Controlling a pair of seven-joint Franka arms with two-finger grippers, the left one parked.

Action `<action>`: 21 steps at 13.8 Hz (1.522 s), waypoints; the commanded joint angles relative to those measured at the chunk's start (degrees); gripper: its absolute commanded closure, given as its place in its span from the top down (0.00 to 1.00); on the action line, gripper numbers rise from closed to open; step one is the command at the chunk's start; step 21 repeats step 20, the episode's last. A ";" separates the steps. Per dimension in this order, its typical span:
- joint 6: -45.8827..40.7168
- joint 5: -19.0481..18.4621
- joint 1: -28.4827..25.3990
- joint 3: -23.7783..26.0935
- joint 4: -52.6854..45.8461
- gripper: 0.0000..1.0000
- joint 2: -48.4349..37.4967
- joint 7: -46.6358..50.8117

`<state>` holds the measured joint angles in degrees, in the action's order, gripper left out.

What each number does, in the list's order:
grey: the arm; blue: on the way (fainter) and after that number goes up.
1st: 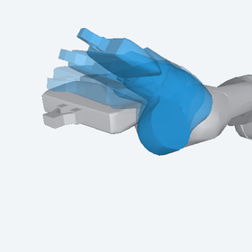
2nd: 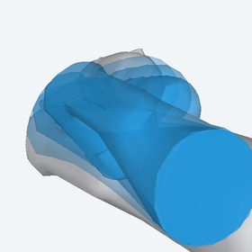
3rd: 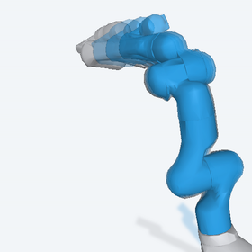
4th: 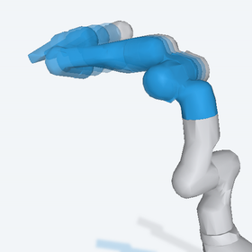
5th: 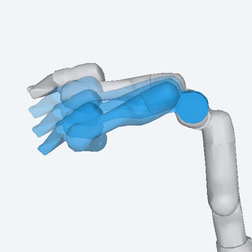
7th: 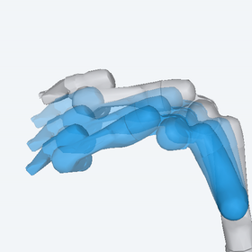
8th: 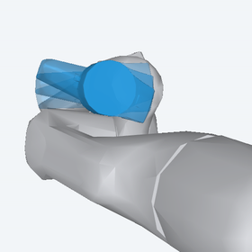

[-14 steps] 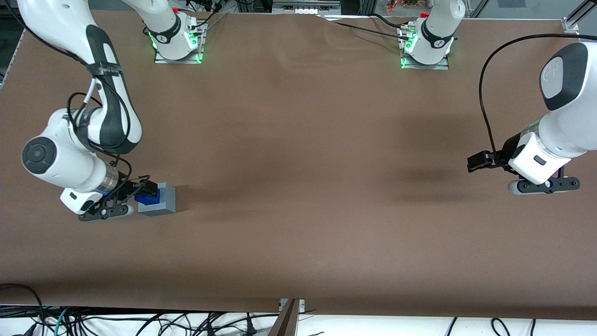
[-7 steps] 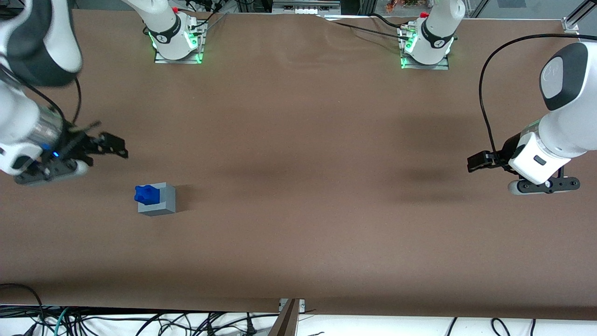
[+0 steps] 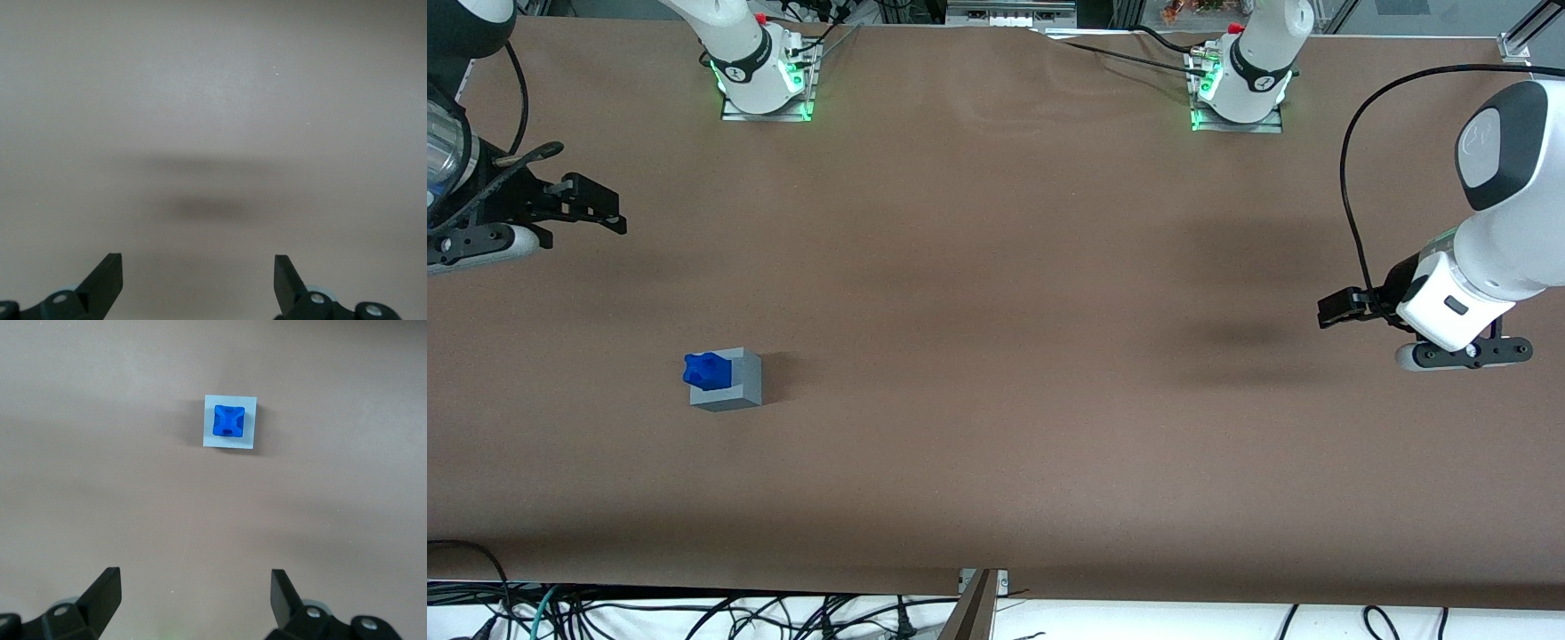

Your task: Insert blue part into gray base with right arm

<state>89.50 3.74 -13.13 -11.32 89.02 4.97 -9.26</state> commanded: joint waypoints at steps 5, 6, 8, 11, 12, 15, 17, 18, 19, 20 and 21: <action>-0.12 -0.93 -0.05 0.51 1.24 0.99 -1.36 1.17; -0.12 -1.02 -0.05 0.43 1.24 0.99 -1.36 1.09; -0.20 -0.93 -0.05 0.42 1.16 0.99 -1.36 1.17; -0.21 -0.93 1.69 3.13 1.24 0.99 -1.19 3.63; -0.55 -1.02 5.19 6.63 1.24 0.99 -1.19 3.72; -0.82 -1.89 8.74 10.00 0.81 0.99 -1.19 2.85; -0.91 -3.04 8.56 10.18 -0.07 0.99 -0.84 3.19; -0.91 -3.13 8.56 10.09 -0.34 0.99 -0.58 3.20; -0.91 -3.39 8.56 10.18 -0.34 0.99 -0.57 3.20; -0.91 -3.83 8.47 10.18 -0.34 0.99 -0.66 3.28; -0.91 -3.83 8.47 10.18 -0.34 0.99 -0.66 3.28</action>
